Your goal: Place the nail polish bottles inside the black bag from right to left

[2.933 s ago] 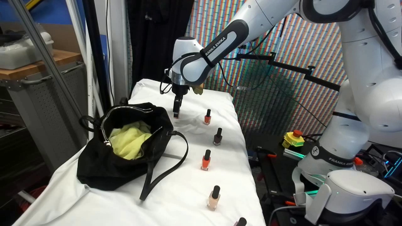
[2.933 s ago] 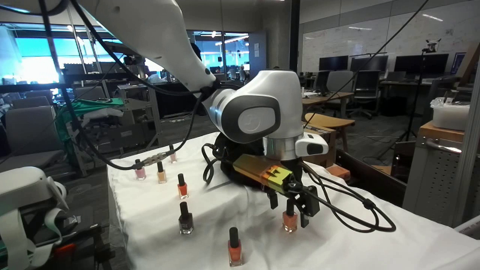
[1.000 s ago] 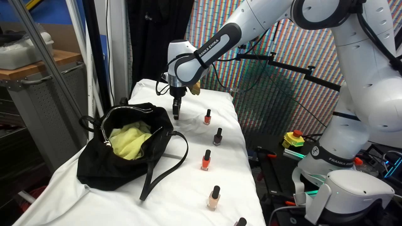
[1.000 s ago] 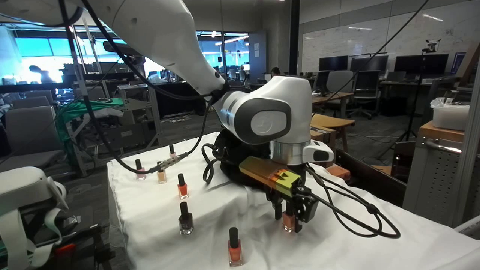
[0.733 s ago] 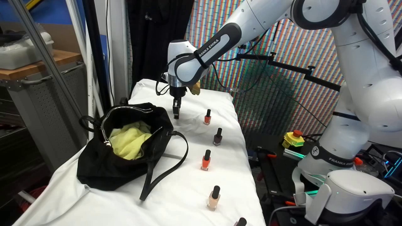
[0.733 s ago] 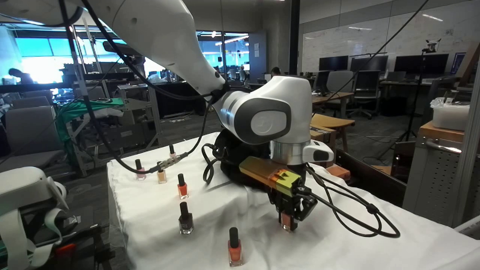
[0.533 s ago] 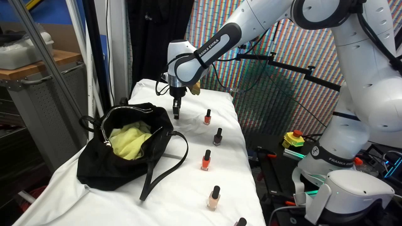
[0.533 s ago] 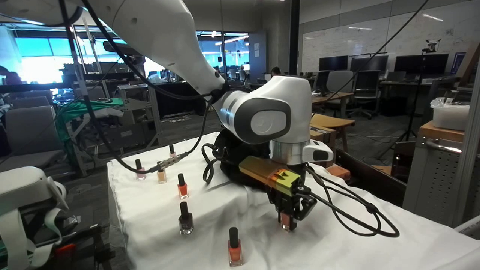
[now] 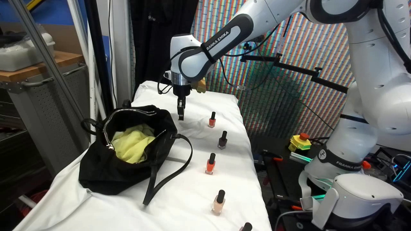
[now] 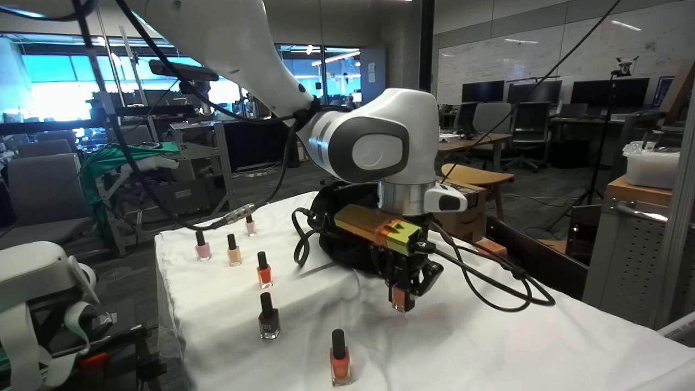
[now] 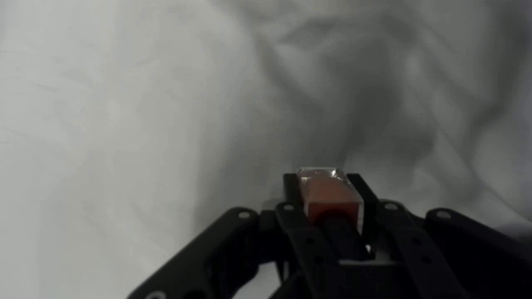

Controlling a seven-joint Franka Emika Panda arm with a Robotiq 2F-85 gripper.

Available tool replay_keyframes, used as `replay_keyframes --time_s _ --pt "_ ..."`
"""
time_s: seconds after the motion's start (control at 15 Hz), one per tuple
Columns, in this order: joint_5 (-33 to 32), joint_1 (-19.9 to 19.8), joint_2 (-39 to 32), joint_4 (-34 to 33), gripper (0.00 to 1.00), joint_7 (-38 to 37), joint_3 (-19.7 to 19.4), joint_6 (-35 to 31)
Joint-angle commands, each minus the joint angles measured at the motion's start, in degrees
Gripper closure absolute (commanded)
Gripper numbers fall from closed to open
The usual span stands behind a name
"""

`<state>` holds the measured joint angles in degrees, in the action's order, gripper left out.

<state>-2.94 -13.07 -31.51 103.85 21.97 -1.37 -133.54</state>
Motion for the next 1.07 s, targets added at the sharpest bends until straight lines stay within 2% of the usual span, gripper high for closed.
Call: replay_keyframes --time_s 0.0,0.27,0.53,0.73,1.0 --pt "-0.6 2.3 9.6 7.7 0.85 -0.5 0.5 -0.3" --pt "-2.2 7.2 17.3 14.0 0.85 -2.4 1.8 -1.9" --pt "-5.5 13.3 22.6 17.6 0.85 -7.0 4.0 -2.3" --pt "-8.0 17.2 24.2 17.5 0.85 -10.9 5.9 -1.4" --pt "-9.9 20.9 22.0 14.6 0.85 -14.8 8.0 -1.6"
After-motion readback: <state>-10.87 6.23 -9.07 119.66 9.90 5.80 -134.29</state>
